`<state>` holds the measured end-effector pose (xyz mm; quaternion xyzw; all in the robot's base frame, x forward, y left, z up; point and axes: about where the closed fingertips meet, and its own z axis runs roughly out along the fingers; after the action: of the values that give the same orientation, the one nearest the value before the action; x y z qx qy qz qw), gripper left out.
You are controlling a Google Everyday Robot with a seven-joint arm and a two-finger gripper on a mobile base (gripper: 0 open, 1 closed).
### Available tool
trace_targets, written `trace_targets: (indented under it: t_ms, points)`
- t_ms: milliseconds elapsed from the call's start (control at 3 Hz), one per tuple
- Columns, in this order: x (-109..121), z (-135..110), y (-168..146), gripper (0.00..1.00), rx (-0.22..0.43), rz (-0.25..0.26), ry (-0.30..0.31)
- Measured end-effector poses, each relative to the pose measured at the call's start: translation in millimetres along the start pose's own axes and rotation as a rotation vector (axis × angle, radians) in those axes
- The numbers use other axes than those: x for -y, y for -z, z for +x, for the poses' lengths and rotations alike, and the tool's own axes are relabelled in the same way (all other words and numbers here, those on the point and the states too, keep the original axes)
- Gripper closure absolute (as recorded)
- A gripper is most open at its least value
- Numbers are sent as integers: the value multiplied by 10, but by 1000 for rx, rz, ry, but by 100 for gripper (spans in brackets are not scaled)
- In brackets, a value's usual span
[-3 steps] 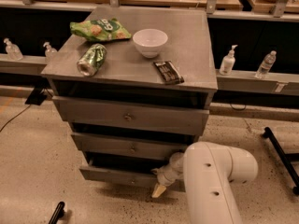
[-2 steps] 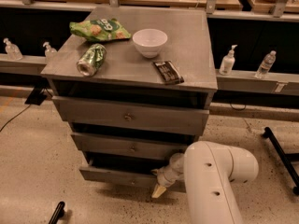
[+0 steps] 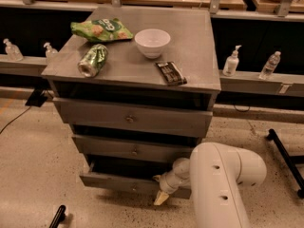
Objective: Open bottom drawer
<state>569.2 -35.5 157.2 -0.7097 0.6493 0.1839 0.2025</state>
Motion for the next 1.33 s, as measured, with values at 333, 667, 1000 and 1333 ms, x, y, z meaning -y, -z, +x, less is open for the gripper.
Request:
trace_targets:
  t_ms: [333,667,1000,1333]
  points:
    - [-222,-113,78,29,41,-9,9]
    - [-316,-160,108,30,59,-12,13]
    - [-316,-165,117,31,60,-12,13]
    - [-316,-166,118,33,60,-12,13]
